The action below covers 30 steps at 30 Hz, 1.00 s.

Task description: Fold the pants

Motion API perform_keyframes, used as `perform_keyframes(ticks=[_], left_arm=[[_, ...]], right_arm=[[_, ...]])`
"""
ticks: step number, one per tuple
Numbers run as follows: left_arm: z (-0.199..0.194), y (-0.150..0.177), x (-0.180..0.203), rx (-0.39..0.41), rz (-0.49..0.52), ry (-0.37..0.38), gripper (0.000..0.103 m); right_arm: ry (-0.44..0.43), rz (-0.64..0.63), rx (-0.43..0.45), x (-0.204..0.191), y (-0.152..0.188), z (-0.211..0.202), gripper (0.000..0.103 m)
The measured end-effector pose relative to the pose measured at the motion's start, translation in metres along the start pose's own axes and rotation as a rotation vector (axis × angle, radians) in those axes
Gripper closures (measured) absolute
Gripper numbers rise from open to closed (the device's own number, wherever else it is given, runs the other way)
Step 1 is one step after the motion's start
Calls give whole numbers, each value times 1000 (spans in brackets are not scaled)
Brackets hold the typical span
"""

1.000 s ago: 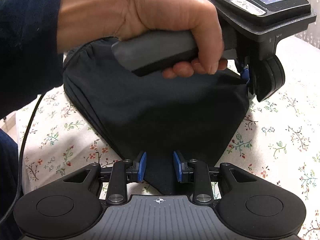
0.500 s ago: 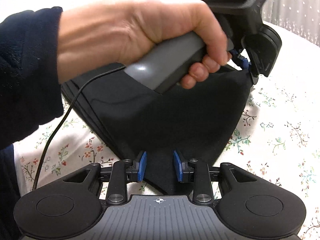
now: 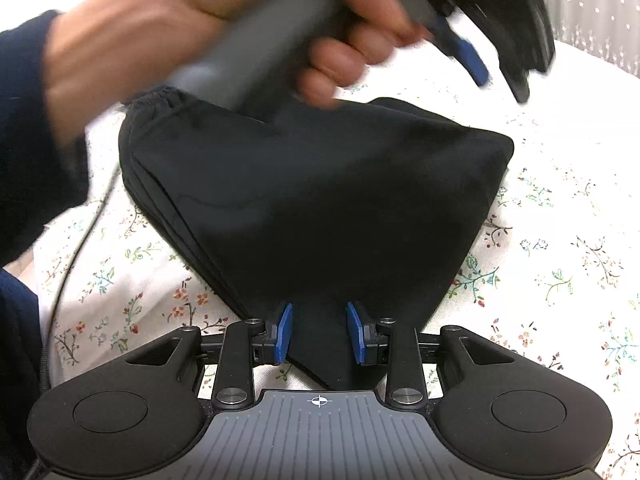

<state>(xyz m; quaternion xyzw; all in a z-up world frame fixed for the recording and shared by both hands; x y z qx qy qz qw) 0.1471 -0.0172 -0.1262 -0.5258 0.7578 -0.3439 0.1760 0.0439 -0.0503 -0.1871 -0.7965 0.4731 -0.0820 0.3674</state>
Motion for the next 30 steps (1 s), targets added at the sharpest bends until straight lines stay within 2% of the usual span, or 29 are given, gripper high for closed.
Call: perform_keyframes(ticks=[5, 7, 9, 10, 12, 16, 18, 21, 23, 25, 28, 30], left_arm=[[-25, 52, -19, -24, -116, -16, 53], [-21, 77, -31, -68, -176, -35, 53], [-11, 100, -42, -124, -231, -54, 53], [-6, 111, -48, -142, -252, -76, 54], [-4, 122, -55, -116, -258, -86, 59], [-17, 127, -63, -87, -308, -96, 60], [-25, 130, -63, -73, -303, -118, 60], [-38, 132, -60, -48, -238, -179, 59], [-35, 140, -63, -89, -220, -234, 60], [-32, 150, -66, -85, -232, -243, 59], [-33, 154, -55, -73, -137, -261, 59], [-33, 157, -52, -71, -112, -259, 59]], right_arm=[[-18, 14, 80, 1, -8, -18, 73], [-22, 21, 56, 2, -7, -14, 73], [-2, 7, -17, 0, 1, 2, 72], [11, -17, -14, -3, 4, 7, 72], [32, -47, -17, -8, 3, 8, 71], [8, -16, -18, -2, 3, 8, 71], [5, -15, -20, 0, 2, 7, 71], [5, -22, -17, 4, 2, 4, 71], [2, -22, -15, 2, 3, 2, 71], [-3, -20, -8, 2, 2, 2, 71], [-2, -20, 24, 5, 0, 2, 68], [-2, -11, 51, 9, -5, 3, 68]])
Point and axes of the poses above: each gripper's, at about its wrist camera, not at the fingertips, and z roughly the way its jaws point, x to its right, y to its underside, the point moved 4 cm from there along z, roughly the way its jaws point, and after that the axes turned 5 degrees about z, right-handed, at the moved point
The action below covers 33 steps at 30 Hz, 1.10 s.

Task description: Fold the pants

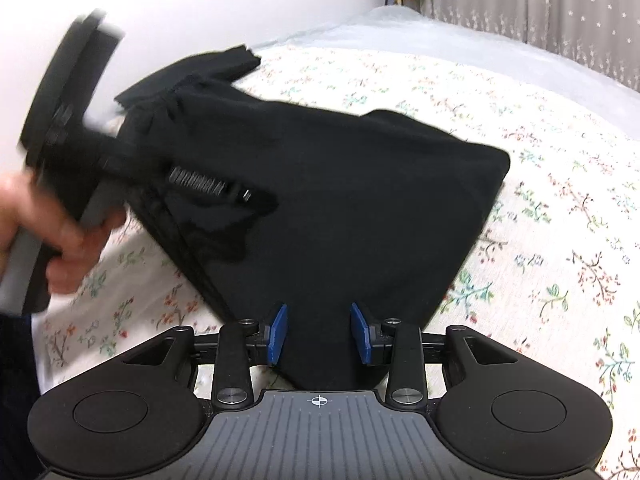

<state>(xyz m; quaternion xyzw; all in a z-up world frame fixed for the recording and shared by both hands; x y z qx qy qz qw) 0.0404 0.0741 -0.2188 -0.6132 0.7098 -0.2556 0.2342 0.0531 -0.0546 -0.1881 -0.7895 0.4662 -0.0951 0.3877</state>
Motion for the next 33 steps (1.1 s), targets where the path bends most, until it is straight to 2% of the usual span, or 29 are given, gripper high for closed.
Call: perform_keyframes(ticks=[5, 8, 12, 18, 19, 20, 21, 24, 29, 31, 33], left_arm=[[-2, 2, -6, -10, -35, 37, 60], [-6, 7, -6, -7, -49, 59, 60], [-13, 13, -6, -10, -47, 89, 60], [-18, 14, -11, -20, -70, 126, 60], [-18, 14, -12, -21, -75, 131, 60], [-19, 14, -13, -21, -80, 137, 60], [-20, 13, -14, -19, -85, 141, 60], [-24, 11, -21, -6, -103, 137, 59], [-26, 7, -30, 5, -153, 118, 59], [-25, 6, -33, -1, -154, 90, 59], [-21, 6, -36, -13, -166, 64, 59]], right_arm=[[-8, -21, 39, 7, -16, 22, 68], [22, -54, 53, 15, -28, 36, 69], [89, -43, 82, 37, -44, 48, 74], [246, -47, 159, 61, -50, 54, 76], [331, -43, 172, 65, -50, 53, 68], [394, -30, 189, 73, -50, 51, 35], [406, -2, 197, 80, -50, 48, 30], [324, 143, 176, 95, -52, 39, 33], [179, 272, 210, 84, -52, 13, 33], [139, 264, 211, 68, -50, 7, 33], [144, 164, 187, 41, -42, 6, 33]])
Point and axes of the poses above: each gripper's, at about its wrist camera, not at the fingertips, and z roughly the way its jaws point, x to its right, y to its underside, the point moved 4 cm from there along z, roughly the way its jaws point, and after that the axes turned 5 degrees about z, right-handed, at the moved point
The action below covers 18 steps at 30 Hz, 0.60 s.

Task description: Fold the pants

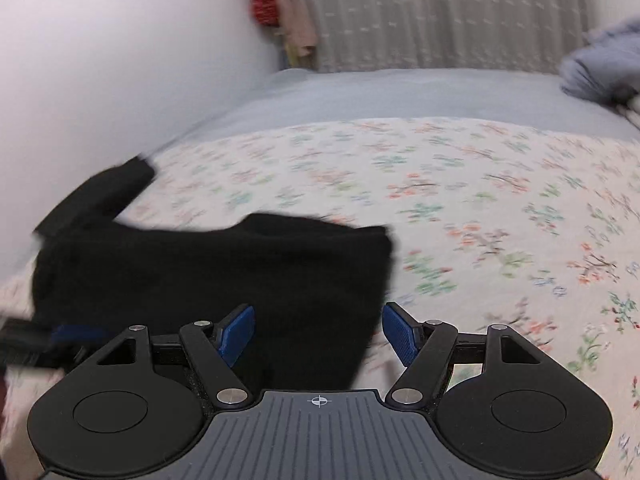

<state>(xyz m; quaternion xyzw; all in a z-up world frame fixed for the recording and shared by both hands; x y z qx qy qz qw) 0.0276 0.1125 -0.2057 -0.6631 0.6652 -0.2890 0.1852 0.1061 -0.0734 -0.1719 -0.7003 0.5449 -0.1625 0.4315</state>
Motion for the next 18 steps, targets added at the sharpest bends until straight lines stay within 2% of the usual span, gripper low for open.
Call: perform_keyframes(ticks=[3, 5, 6, 10, 15, 18], left_arm=[[8, 0, -9, -27, -31, -24, 59], [8, -1, -13, -32, -34, -37, 59], [7, -1, -14, -34, -37, -47, 59], [3, 2, -19, -39, -36, -55, 59], [-6, 5, -28, -36, -63, -77, 59], [-12, 3, -32, -18, -96, -64, 54]], right_arm=[[38, -209, -42, -38, 29, -1, 39], [83, -321, -86, -57, 51, 7, 52], [110, -348, -71, -61, 59, 5, 52], [139, -309, -98, -58, 68, -8, 53], [167, -247, -81, -55, 78, -27, 53], [150, -161, -96, -49, 79, -43, 52]])
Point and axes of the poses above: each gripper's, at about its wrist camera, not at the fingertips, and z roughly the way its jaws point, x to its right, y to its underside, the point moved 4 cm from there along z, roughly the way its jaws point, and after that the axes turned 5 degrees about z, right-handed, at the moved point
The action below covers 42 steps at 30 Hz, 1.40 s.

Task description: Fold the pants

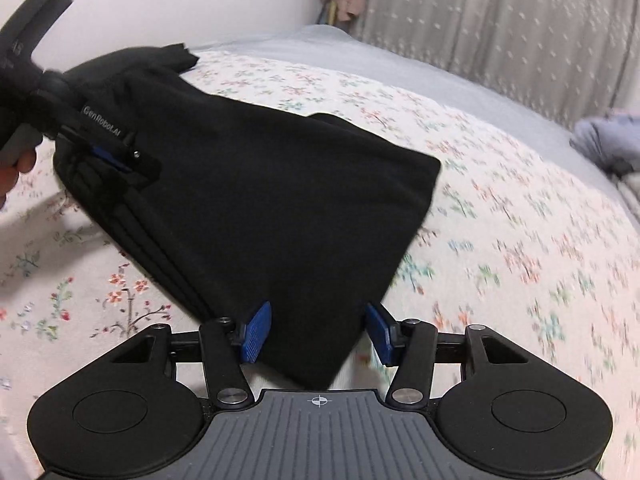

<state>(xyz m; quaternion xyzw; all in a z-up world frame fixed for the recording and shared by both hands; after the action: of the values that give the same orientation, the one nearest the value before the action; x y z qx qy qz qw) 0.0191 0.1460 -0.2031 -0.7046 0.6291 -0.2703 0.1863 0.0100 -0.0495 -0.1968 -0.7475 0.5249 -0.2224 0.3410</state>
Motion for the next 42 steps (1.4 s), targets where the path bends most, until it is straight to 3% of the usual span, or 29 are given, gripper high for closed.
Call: perform_keyframes(ticks=[3, 8, 12, 14, 16, 18, 30, 32, 33, 37, 42], left_arm=[[-11, -3, 7, 39, 1, 73, 43], [-19, -2, 40, 74, 88, 136, 41], [-9, 4, 66, 39, 148, 164, 41], [-1, 11, 74, -1, 204, 131, 41], [11, 21, 78, -50, 260, 68, 41], [11, 24, 80, -36, 287, 55, 41], [11, 14, 72, -54, 206, 88, 40], [10, 11, 72, -57, 182, 98, 40], [9, 9, 72, -59, 168, 104, 40], [11, 4, 77, -67, 124, 134, 40], [17, 7, 84, -74, 156, 83, 40]], right_arm=[[-99, 206, -19, 26, 3, -13, 48], [-334, 736, -61, 86, 16, -1, 42], [-465, 944, -72, 93, 24, 15, 42], [-500, 1045, -80, 92, 29, 22, 42], [-488, 1065, -67, 92, 27, 21, 44], [-477, 1074, -46, 89, 28, 19, 44], [-354, 979, 70, 63, 29, 21, 45], [-272, 939, 47, 60, 28, 21, 75], [-261, 937, 43, 60, 27, 22, 76], [-273, 970, 43, 64, 26, 22, 82], [-387, 1118, 26, 77, 39, 35, 80]])
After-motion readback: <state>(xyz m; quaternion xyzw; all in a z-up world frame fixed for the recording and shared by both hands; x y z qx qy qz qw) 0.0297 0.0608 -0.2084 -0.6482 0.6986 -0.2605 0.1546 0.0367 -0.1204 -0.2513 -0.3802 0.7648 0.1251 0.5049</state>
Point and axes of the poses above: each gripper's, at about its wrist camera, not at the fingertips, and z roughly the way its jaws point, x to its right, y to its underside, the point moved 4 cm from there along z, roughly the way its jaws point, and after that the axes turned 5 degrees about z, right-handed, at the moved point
